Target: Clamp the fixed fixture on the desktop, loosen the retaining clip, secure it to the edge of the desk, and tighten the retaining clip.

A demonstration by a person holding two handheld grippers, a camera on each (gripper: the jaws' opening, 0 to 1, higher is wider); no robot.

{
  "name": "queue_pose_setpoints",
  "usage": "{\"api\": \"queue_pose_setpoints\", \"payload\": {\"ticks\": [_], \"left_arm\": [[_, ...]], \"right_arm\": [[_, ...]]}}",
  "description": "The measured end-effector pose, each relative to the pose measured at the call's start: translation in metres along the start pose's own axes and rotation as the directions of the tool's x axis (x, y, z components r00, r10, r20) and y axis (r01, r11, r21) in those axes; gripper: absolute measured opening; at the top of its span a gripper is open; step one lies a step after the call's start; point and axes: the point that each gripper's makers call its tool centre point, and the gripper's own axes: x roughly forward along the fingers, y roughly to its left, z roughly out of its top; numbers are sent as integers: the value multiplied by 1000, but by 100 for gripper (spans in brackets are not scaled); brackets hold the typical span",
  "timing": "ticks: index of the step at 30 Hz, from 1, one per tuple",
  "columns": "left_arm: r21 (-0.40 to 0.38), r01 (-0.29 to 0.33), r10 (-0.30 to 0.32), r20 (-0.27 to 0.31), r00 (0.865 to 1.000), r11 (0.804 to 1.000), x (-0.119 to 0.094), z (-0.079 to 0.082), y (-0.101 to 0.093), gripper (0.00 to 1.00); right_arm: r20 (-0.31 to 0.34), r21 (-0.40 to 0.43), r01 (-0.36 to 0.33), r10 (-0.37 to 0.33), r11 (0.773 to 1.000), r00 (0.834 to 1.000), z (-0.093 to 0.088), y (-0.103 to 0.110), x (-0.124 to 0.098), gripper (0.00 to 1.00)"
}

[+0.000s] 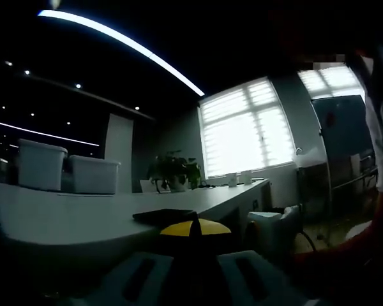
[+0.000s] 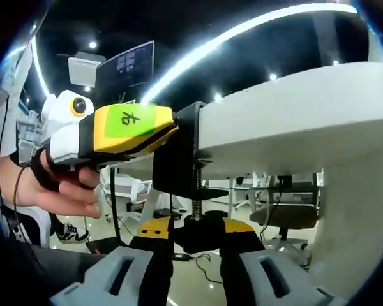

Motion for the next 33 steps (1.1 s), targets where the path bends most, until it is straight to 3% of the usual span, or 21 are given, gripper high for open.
{"api": "queue_pose_setpoints", "payload": {"ticks": [4, 12, 15, 21, 27, 30, 31, 33], "left_arm": [[-4, -1, 1, 4, 1000, 1000, 0, 0, 0, 1], [-3, 7, -6, 6, 1000, 1000, 0, 0, 1, 1], [-6, 7, -7, 10, 1000, 1000, 0, 0, 1, 1], [-11, 8, -8, 11, 1000, 1000, 1, -1, 0, 1], [-8, 8, -8, 8, 1000, 1000, 1, -1, -1, 1], [-8, 6, -6, 8, 1000, 1000, 1, -1, -1, 1], [-9, 5, -5, 9, 1000, 1000, 1, -1, -1, 1], [-10, 4, -4, 10, 1000, 1000, 1, -1, -1, 1]], "right_arm": [[3, 38, -14, 14, 999, 1000, -1, 2, -1, 27], [80, 134, 21, -32, 991, 996, 3, -1, -17, 28], [89, 154, 38, -53, 987, 995, 4, -7, -26, 33], [70, 125, 73, -82, 989, 994, 5, -9, -38, 31], [23, 45, 105, -106, 993, 994, -2, 7, -40, 32], [52, 27, 208, -210, 978, 976, 4, 7, -40, 36], [82, 28, 300, -301, 954, 950, 9, 1, -42, 36], [92, 45, 357, -360, 933, 929, 12, 4, -41, 36]]}}
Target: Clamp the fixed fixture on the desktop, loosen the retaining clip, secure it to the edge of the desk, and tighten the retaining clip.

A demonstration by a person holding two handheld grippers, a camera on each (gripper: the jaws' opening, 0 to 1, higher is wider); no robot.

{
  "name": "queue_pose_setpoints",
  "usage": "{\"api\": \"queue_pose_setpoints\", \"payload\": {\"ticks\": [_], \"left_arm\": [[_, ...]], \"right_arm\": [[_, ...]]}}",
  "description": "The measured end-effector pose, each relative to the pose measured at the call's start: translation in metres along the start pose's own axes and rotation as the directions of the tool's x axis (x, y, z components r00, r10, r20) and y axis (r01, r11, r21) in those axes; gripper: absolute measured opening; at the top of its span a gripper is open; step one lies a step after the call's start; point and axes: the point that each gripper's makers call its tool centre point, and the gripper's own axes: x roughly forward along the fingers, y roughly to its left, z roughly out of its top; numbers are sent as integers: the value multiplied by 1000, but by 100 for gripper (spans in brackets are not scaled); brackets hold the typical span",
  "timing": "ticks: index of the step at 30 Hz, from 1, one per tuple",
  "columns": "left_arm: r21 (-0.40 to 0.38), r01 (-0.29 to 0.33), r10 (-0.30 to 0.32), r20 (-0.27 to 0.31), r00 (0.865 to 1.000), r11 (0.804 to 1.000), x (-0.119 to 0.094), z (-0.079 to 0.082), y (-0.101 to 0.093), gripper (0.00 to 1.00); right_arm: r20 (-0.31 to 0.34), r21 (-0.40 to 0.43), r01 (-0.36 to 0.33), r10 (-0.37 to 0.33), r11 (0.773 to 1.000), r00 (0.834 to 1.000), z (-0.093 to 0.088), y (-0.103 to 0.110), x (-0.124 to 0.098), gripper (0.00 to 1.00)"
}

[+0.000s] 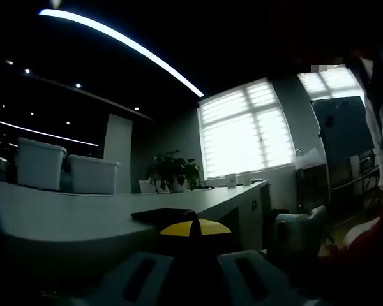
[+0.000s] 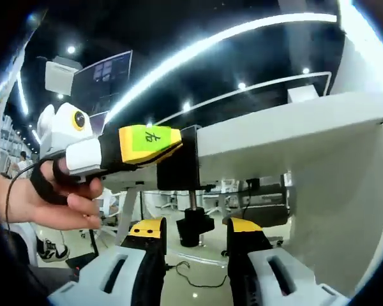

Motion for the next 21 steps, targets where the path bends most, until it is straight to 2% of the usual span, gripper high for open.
{"api": "queue_pose_setpoints", "payload": {"ticks": [3, 5, 6, 8, 10, 16, 21], "left_arm": [[3, -3, 3, -2, 1000, 1000, 0, 0, 0, 1], [6, -4, 4, -4, 1000, 1000, 0, 0, 0, 1], [9, -4, 4, -6, 1000, 1000, 0, 0, 0, 1], [9, -4, 4, -7, 1000, 1000, 0, 0, 0, 1], [9, -5, 5, -7, 1000, 1000, 0, 0, 0, 1], [7, -6, 6, -4, 1000, 1000, 0, 0, 1, 1], [11, -5, 5, -7, 1000, 1000, 0, 0, 1, 1]], "right_arm": [[-9, -47, 41, -41, 998, 999, 0, 15, 1, 37], [-33, -103, 96, -99, 990, 995, 0, 14, 3, 37], [-24, -97, 103, -106, 990, 994, 3, 17, 6, 37], [-58, -145, 182, -192, 973, 980, -1, 5, 6, 38], [-61, -128, 226, -235, 966, 970, -3, -1, 7, 38], [-83, -104, 264, -273, 959, 958, -10, -8, 13, 37], [-89, -101, 236, -245, 966, 965, -11, -1, 19, 37]]}}
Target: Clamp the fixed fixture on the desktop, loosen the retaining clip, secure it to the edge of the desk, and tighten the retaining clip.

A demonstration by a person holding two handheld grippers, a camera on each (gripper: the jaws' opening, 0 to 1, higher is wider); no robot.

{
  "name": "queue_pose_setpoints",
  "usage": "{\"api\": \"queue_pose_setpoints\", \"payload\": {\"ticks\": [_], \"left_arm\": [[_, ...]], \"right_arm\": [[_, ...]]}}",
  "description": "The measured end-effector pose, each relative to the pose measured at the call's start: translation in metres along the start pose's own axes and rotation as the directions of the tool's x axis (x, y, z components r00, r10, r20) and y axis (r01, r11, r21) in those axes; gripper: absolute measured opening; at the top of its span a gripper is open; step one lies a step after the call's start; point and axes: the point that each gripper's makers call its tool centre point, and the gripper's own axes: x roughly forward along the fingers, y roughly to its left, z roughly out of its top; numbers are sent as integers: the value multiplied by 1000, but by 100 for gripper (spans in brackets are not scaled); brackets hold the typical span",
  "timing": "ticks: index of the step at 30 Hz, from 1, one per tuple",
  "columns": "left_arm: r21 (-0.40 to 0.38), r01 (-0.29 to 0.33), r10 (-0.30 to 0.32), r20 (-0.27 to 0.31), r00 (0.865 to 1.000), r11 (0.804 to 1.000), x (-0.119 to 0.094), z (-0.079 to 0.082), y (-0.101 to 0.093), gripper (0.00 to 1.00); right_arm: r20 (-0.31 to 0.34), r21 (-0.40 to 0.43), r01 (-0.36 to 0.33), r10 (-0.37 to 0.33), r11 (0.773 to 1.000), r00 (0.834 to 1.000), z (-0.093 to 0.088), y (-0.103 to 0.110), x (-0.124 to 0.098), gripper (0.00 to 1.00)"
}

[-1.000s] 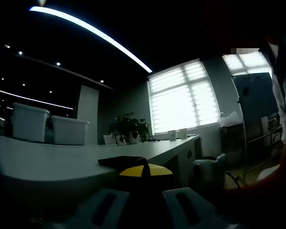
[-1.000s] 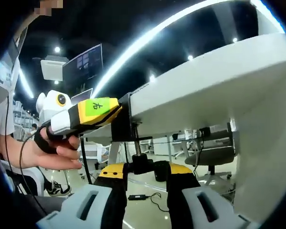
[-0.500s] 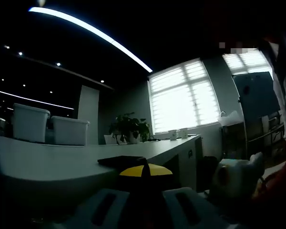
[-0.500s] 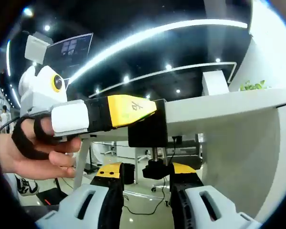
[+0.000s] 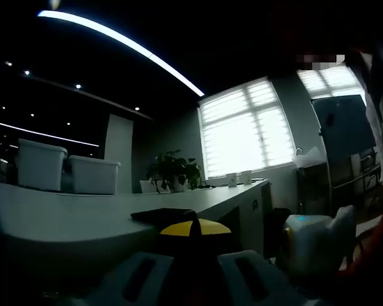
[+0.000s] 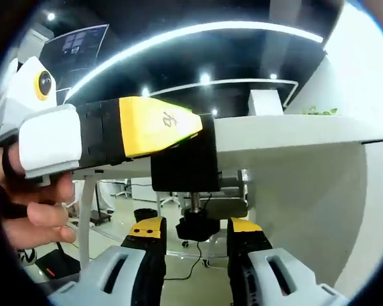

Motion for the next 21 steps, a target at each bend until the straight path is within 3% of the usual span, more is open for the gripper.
{"api": "queue_pose_setpoints", "payload": {"ticks": [11, 14, 18, 21], "left_arm": [[-4, 2, -2, 6, 1000, 1000, 0, 0, 0, 1], [-2, 5, -5, 3, 1000, 1000, 0, 0, 0, 1], [-2, 6, -6, 3, 1000, 1000, 0, 0, 1, 1], [-3, 7, -7, 3, 1000, 1000, 0, 0, 1, 1]], "right_arm": [[-16, -2, 27, -27, 1000, 999, -4, -6, 7, 27], [-25, -3, 4, -4, 1000, 1000, -5, -5, 9, 27], [-2, -15, -110, 110, 994, 994, -4, -1, 9, 27], [9, -39, -254, 254, 966, 967, -5, 1, 10, 26]]}}
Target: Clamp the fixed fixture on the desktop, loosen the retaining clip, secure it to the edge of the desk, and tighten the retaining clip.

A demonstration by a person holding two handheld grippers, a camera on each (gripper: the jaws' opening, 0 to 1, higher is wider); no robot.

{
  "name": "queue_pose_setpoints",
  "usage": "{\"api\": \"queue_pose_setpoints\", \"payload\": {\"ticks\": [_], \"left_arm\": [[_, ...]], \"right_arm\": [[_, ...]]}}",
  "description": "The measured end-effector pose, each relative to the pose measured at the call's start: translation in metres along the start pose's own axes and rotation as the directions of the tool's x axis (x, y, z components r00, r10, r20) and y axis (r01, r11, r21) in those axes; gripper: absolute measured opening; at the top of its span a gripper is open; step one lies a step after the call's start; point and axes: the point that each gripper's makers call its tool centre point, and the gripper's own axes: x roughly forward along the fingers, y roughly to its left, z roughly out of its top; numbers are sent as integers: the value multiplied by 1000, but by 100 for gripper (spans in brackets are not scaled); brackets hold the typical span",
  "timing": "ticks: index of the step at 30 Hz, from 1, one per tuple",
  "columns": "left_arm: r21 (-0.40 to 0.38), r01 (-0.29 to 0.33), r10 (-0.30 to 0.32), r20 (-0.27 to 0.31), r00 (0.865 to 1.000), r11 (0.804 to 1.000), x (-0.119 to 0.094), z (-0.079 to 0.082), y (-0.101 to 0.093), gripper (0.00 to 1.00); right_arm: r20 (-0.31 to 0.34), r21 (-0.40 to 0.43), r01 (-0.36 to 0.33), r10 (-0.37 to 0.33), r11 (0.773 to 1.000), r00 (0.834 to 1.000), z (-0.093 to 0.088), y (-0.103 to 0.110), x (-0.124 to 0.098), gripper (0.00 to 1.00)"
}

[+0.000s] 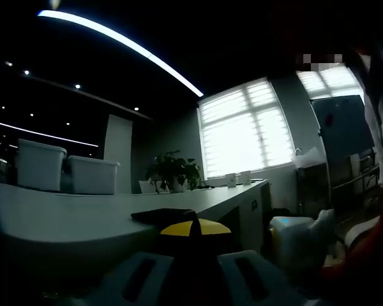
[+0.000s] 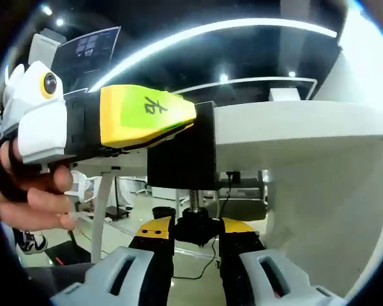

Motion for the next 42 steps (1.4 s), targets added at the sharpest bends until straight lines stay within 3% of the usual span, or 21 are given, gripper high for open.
{"api": "queue_pose_setpoints", "payload": {"ticks": [6, 15, 19, 22, 26, 27, 29, 31, 35, 42], "left_arm": [[-7, 11, -11, 0, 1000, 1000, 0, 0, 0, 1], [-5, 16, -16, -3, 1000, 1000, 1, 0, 0, 1], [-3, 16, -16, -4, 1000, 1000, 1, 0, -1, 1], [10, 15, -15, -5, 1000, 1000, 0, 0, -1, 1], [28, 11, -11, -2, 1000, 1000, 0, -1, -1, 1], [24, 12, -12, -1, 1000, 1000, 0, 0, -1, 1], [25, 13, -13, -1, 1000, 1000, 0, 0, -2, 1], [27, 12, -12, -2, 1000, 1000, 0, -1, -2, 1], [23, 11, -11, 1, 1000, 1000, 0, -1, -2, 1], [22, 3, -3, 0, 1000, 1000, -1, -1, -1, 1]], "right_arm": [[7, 92, -220, 220, 971, 975, -2, 7, 4, 26], [14, 80, -287, 287, 955, 958, -2, 8, 2, 27], [32, 48, -185, 184, 982, 982, -3, 1, -2, 36], [-31, -108, -92, 89, 990, 996, -8, -1, -10, 40], [-50, -102, -11, 6, 995, 999, -5, 13, -21, 41], [-92, -135, 33, -45, 990, 995, -11, 14, -24, 41], [-111, -158, 116, -134, 981, 985, -15, 14, -28, 40], [-78, -98, 154, -162, 983, 984, -9, 22, -29, 41], [-67, -37, 255, -257, 966, 964, -3, 15, -28, 42], [-28, -15, 331, -332, 943, 943, 10, -3, -20, 42]]}}
